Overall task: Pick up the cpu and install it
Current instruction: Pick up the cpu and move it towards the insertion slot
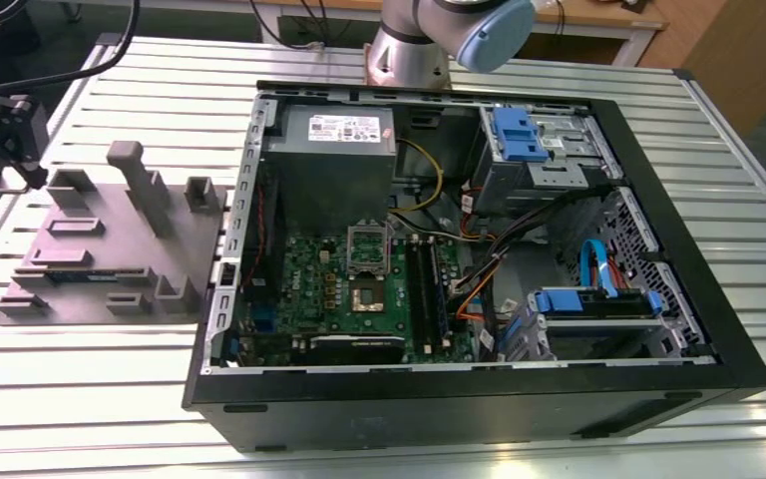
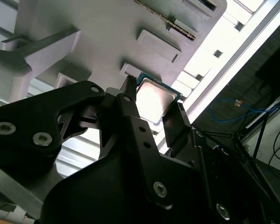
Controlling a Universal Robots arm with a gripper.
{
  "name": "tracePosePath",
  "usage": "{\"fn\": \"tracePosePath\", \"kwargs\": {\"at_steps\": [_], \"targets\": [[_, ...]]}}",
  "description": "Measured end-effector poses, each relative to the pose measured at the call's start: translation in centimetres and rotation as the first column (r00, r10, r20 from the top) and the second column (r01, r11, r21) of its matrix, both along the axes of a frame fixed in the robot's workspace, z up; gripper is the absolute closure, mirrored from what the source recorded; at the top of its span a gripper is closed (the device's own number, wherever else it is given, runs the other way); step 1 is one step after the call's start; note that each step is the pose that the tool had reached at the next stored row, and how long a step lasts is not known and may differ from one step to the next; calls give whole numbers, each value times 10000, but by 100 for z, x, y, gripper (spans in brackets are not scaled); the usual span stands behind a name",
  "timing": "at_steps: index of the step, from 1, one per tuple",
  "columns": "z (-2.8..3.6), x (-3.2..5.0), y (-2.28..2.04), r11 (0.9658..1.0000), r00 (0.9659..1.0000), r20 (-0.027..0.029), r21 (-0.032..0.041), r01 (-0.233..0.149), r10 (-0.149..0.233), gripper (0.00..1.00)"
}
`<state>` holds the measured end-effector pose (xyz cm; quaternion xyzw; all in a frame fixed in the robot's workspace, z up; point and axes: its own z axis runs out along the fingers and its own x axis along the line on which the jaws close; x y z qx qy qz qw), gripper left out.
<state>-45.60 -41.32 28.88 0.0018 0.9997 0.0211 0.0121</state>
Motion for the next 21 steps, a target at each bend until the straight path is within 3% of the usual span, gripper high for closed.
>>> {"fn": "tracePosePath", "kwargs": {"at_steps": [10, 21], "targets": [[28, 0, 0, 10000, 10000, -1, -1, 0, 0, 53], [147, 0, 0, 10000, 10000, 0, 0, 0, 0, 53]]}}
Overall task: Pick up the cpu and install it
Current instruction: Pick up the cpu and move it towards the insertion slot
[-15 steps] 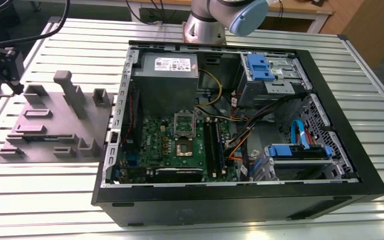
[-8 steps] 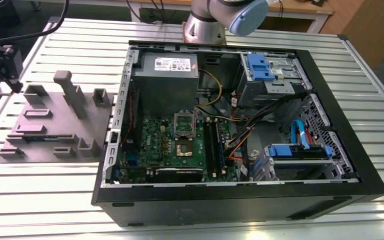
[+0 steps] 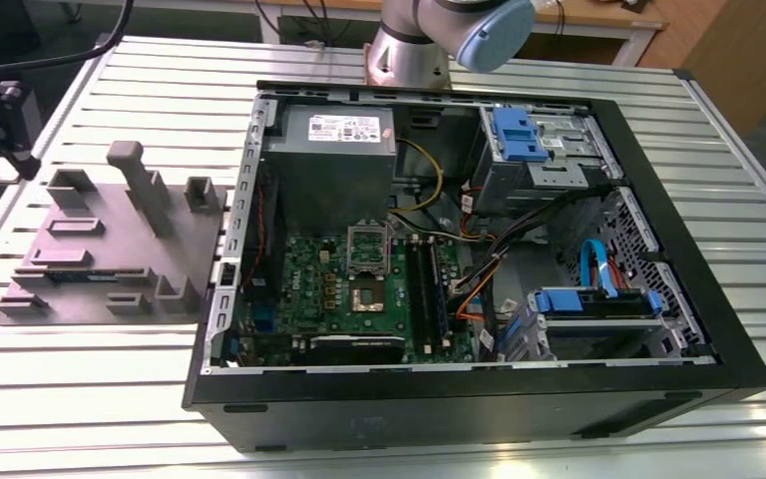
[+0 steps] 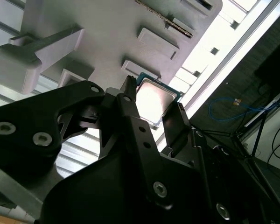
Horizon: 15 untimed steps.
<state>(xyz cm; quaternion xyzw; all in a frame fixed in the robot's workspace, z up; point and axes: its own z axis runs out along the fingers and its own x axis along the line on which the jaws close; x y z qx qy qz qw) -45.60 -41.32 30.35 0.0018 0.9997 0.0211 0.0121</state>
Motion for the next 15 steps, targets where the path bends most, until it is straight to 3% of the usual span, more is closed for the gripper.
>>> {"fn": "tracePosePath", "kwargs": {"at_steps": [15], "targets": [[157, 0, 0, 10000, 10000, 0, 0, 0, 0, 53]]}}
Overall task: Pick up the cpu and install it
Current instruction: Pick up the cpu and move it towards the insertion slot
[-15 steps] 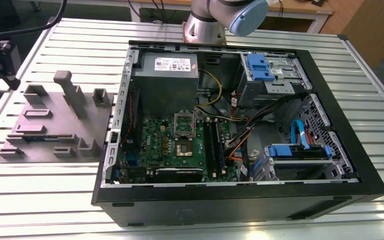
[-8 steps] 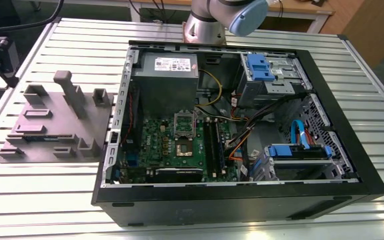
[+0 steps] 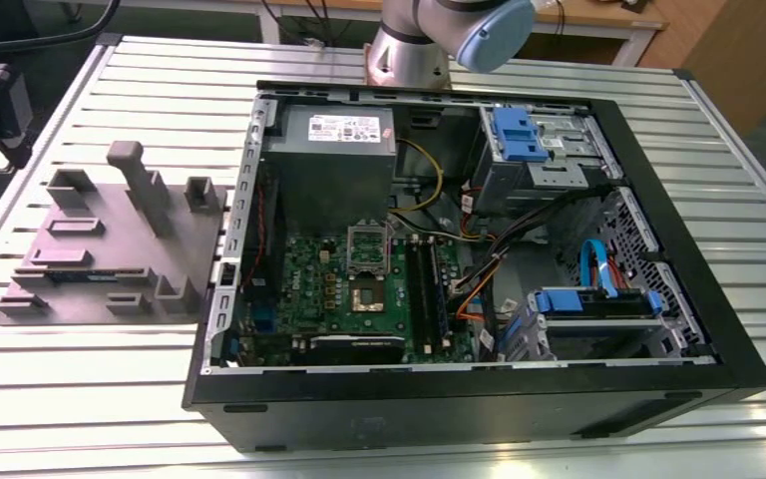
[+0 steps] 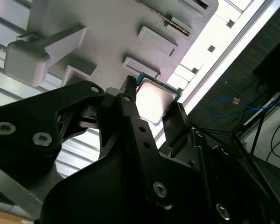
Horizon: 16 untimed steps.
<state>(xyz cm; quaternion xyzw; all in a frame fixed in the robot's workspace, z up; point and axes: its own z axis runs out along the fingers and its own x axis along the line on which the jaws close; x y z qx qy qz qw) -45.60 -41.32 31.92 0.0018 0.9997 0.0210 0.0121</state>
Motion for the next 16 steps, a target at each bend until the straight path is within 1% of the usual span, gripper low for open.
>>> {"fn": "tracePosePath", "kwargs": {"at_steps": [16], "targets": [[7, 12, 0, 10000, 10000, 1, 0, 0, 0, 53]]}}
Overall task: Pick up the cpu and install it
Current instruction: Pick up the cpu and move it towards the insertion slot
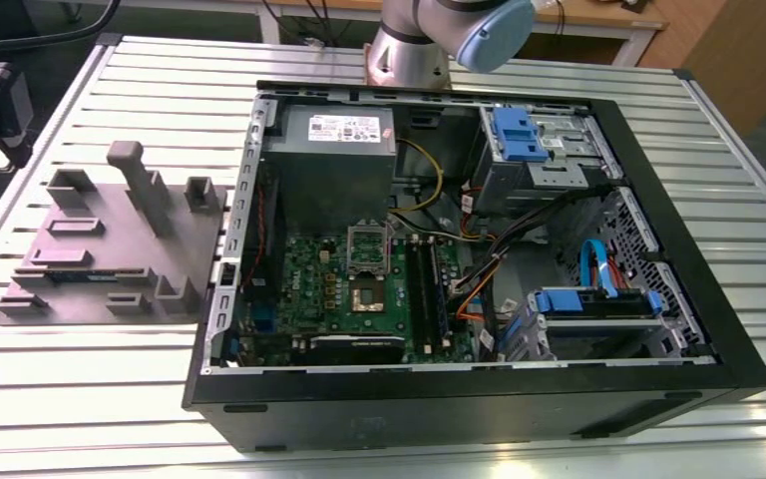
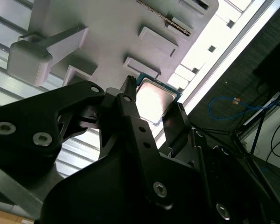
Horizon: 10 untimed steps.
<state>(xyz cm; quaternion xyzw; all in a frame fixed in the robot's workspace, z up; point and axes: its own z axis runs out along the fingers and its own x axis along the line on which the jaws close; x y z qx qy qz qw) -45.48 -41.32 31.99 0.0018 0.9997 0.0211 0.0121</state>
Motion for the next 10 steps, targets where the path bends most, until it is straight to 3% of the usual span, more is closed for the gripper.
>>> {"fn": "tracePosePath", "kwargs": {"at_steps": [5, 10], "targets": [[3, 1, 0, 10000, 10000, -1, 0, -1, 1, 53], [45, 1, 0, 10000, 10000, -2, -1, 0, 0, 53]]}}
